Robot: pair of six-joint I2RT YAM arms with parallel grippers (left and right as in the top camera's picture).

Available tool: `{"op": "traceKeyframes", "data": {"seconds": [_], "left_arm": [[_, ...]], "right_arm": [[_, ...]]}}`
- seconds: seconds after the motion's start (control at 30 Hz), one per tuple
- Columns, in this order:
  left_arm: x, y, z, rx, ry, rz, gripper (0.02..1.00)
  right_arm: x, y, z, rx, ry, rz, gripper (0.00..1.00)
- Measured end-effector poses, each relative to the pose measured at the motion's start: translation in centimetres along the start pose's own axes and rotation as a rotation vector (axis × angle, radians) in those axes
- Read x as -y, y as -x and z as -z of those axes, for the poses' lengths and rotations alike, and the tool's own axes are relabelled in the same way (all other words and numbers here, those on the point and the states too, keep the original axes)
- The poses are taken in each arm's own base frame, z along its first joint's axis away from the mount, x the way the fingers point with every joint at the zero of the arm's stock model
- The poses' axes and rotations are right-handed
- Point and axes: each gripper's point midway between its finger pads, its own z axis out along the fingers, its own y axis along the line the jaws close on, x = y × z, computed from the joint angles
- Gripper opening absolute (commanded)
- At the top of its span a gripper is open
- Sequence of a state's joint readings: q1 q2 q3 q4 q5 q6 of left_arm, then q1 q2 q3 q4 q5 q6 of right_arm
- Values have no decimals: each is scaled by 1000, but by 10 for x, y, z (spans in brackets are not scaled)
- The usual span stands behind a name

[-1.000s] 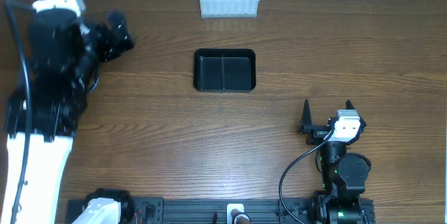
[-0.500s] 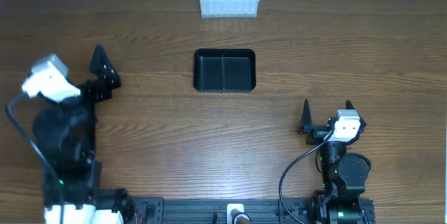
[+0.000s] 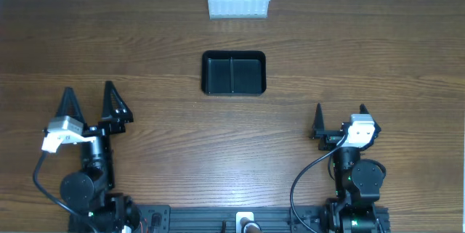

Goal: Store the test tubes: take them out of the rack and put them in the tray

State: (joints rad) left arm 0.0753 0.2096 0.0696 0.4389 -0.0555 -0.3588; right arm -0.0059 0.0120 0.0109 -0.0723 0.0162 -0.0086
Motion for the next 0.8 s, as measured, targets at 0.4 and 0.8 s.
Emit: {"op": "traceKeyframes", "data": {"seconds": [0.4,0.8], "left_arm": [[-16,-45,13,-134,43,-7,998],[-35,-92,31,-333,118,-18,998]], "right_arm": [[0,0,0,0,0,0,993],[0,0,0,0,0,0,991]]}}
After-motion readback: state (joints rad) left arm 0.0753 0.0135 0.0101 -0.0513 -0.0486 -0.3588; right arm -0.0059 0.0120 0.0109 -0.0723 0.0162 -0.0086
